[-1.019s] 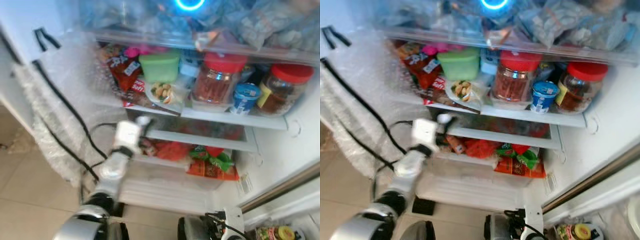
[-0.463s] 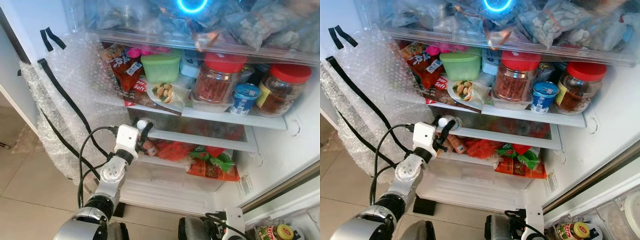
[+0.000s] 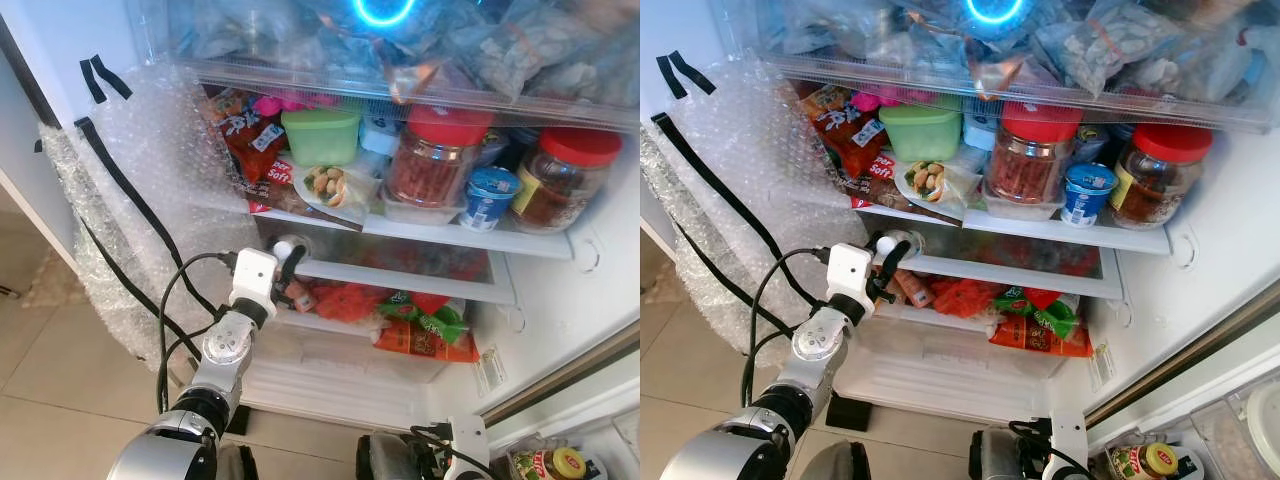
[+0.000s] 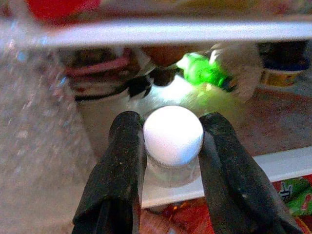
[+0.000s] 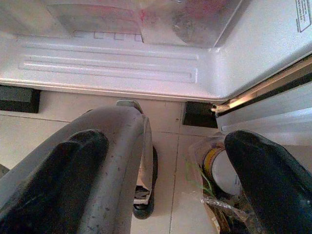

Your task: Restocking fridge

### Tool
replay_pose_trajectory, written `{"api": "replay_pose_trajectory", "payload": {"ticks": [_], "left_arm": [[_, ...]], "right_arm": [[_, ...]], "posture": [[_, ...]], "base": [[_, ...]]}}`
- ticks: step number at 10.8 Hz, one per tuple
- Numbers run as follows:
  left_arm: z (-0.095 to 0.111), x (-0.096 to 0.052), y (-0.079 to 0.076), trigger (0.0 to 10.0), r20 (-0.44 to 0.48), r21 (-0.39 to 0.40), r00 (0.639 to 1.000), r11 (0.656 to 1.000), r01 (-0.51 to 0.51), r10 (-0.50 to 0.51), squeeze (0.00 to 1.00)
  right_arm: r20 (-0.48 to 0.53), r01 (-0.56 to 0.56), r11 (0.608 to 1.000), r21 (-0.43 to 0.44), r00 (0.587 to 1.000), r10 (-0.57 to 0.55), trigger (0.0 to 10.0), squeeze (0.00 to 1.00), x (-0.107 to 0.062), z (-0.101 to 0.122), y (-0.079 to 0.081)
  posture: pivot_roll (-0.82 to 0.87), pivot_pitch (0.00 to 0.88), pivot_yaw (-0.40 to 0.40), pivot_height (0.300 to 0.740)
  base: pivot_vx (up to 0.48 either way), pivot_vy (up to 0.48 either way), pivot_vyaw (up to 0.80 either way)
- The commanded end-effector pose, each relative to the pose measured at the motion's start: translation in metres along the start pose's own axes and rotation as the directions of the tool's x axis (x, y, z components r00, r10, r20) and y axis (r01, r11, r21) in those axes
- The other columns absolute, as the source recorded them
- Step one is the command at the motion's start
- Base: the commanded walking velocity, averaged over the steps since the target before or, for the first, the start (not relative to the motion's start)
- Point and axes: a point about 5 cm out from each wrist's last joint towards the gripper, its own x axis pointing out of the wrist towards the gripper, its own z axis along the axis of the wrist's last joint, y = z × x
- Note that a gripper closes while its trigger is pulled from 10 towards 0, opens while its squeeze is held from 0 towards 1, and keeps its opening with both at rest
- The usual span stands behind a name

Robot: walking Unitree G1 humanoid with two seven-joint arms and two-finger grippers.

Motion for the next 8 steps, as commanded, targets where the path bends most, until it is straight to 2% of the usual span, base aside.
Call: {"api": "replay_pose_trajectory", "payload": {"ticks": [1,2,4,5,6,8], "left_arm": [[-0.03,-0.018,0.002,10.0,-0.17,-0.034,0.985,0.999,-0.041,0.035,0.0],[-0.03,-0.018,0.007,10.0,-0.176,-0.065,0.981,0.994,-0.09,0.077,0.0],[-0.024,-0.012,0.012,10.0,-0.156,-0.121,0.982,0.985,-0.125,0.106,0.0],[-0.023,-0.008,0.016,10.0,-0.181,-0.141,0.974,0.977,-0.16,0.133,0.0],[-0.027,-0.008,0.016,10.0,-0.226,-0.156,0.967,0.975,-0.158,0.121,0.0],[-0.04,-0.012,0.01,10.0,-0.348,-0.115,0.934,0.986,-0.123,0.076,0.0]], "right_arm": [[-0.124,0.018,1.0,0.014,0.992,-0.016,10.0,0.0,-0.01,-0.035,-0.006],[-0.126,0.017,1.0,0.015,0.992,-0.015,10.0,0.0,-0.01,-0.035,-0.006],[-0.127,0.015,1.0,0.012,0.992,-0.013,10.0,0.0,-0.01,-0.035,-0.006],[-0.126,0.014,1.0,0.011,0.992,-0.012,10.0,0.0,-0.01,-0.035,-0.005],[-0.126,0.014,1.0,0.011,0.992,-0.012,10.0,0.0,-0.01,-0.035,-0.005],[-0.126,0.014,1.0,0.012,0.992,-0.013,10.0,0.0,-0.009,-0.035,-0.005]], "posture": [[-0.24,0.132,-0.055,0.636],[-0.24,0.132,-0.054,0.636],[-0.24,0.132,-0.055,0.636],[-0.24,0.13,-0.053,0.636],[-0.24,0.128,-0.053,0.636],[-0.24,0.126,-0.051,0.636]], "base": [[0.0,0.0,0.0],[0.0,0.0,0.0],[0.0,0.0,0.0],[0.0,0.0,0.0],[0.0,0.0,0.0],[0.0,0.0,0.0]]}}
